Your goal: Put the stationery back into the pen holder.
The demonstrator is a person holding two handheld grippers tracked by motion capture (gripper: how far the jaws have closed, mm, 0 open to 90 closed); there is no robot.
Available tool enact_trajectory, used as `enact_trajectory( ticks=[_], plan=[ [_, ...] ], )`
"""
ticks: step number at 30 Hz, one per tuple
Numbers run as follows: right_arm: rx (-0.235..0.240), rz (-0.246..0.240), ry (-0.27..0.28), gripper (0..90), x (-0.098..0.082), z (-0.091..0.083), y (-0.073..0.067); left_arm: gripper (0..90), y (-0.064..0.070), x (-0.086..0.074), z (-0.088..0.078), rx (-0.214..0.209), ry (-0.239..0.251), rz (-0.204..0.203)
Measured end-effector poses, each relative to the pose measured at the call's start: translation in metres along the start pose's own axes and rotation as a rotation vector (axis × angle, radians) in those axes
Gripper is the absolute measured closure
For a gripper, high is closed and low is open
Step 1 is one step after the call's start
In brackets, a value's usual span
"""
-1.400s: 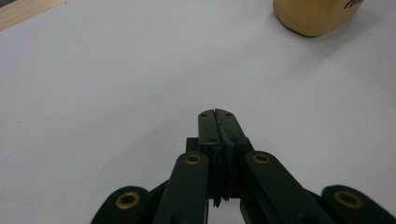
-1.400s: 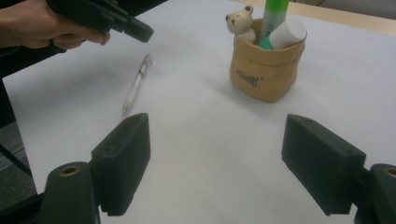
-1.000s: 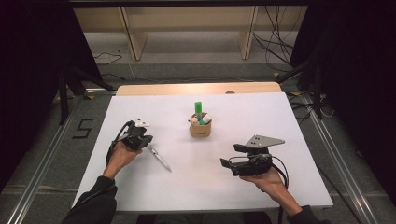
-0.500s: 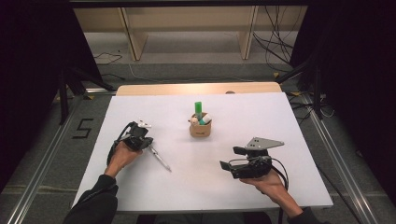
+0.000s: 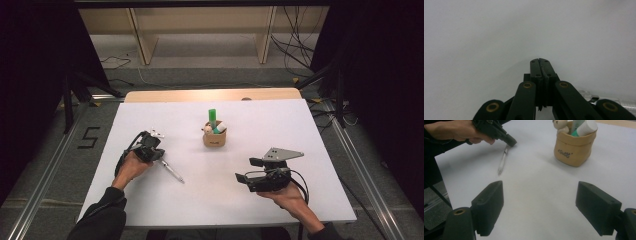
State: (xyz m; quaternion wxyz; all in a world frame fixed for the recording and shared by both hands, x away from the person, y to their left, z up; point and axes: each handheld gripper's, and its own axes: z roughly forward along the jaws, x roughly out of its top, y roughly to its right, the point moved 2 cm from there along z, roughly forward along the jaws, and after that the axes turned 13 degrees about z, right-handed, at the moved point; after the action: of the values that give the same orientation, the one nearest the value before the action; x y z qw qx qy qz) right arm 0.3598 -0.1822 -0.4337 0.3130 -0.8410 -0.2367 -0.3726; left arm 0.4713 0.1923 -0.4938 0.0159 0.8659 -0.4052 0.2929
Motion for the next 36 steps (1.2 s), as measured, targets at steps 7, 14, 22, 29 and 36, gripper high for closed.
enact_trajectory(
  ticks=[7,14,22,29,36],
  plan=[
    [-0.002,0.003,0.004,23.3,0.000,-0.001,0.001,89.3,0.003,-0.001,-0.002,-0.004,-0.015,0.012],
    [0.001,0.005,0.002,23.3,0.000,-0.001,0.000,89.3,0.006,-0.003,-0.005,-0.017,-0.031,0.015],
    [0.003,0.000,-0.005,23.3,-0.001,-0.001,0.000,89.3,0.006,-0.006,-0.008,-0.030,-0.037,0.010],
    [0.000,0.004,-0.001,23.3,-0.001,-0.002,0.000,89.3,0.006,-0.007,-0.009,-0.033,-0.041,0.012],
    [0.002,0.002,0.000,23.3,-0.002,-0.002,0.001,89.3,0.009,-0.010,-0.012,-0.038,-0.053,0.015]
  ],
)
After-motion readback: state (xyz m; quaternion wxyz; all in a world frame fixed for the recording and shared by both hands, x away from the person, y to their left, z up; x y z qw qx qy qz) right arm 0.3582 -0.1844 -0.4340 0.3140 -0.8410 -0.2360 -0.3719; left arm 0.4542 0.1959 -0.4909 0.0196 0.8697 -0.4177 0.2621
